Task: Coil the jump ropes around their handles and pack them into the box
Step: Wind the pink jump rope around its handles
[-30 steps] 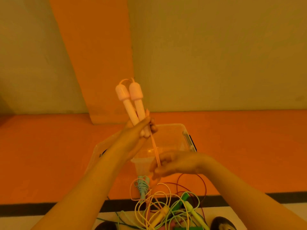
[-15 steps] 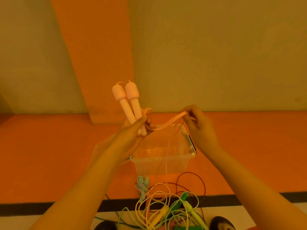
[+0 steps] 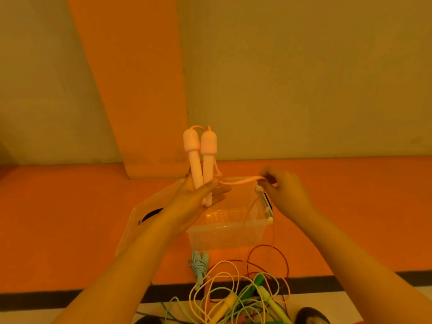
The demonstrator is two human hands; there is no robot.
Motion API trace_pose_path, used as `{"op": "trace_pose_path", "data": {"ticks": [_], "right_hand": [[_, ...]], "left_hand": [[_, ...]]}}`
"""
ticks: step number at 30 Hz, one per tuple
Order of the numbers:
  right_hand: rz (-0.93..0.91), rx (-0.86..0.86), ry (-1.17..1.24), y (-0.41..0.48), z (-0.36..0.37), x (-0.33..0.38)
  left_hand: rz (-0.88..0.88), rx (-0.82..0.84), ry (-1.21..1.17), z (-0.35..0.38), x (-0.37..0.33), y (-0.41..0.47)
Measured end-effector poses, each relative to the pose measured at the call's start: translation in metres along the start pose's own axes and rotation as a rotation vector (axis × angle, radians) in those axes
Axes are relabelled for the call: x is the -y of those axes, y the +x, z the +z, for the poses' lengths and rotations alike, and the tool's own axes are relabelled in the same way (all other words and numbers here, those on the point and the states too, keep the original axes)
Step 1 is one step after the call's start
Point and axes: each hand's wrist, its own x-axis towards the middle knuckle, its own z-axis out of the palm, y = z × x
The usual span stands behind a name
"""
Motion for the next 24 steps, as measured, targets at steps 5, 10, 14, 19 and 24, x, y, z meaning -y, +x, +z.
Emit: {"op": "trace_pose_path", "data": {"ticks": [5,10,14,19,24], "right_hand": [[0.125,0.564,-0.039,-0.008,-0.001,0.000],[0.030,0.476,0.239,-0.006,0.004,0.003],[0.046,0.199,0.524,0.000,-0.003,0.018],[0.071,0.087,0.799,0.007,-0.012,0.032],[0.077,0.158,0.962,0.006,-0.001,0.041]], "left_hand": [[-0.079,-0.015,0.045,0.005,0.007,-0.001],[-0.123,0.046,0.170,0.008,0.013,-0.001],[-0.179,0.123,0.201,0.012,0.011,-0.005],[-0.219,0.327,0.206,0.023,-0.002,-0.019],[-0.185,0.306,0.215,0.026,-0.009,-0.028]]}}
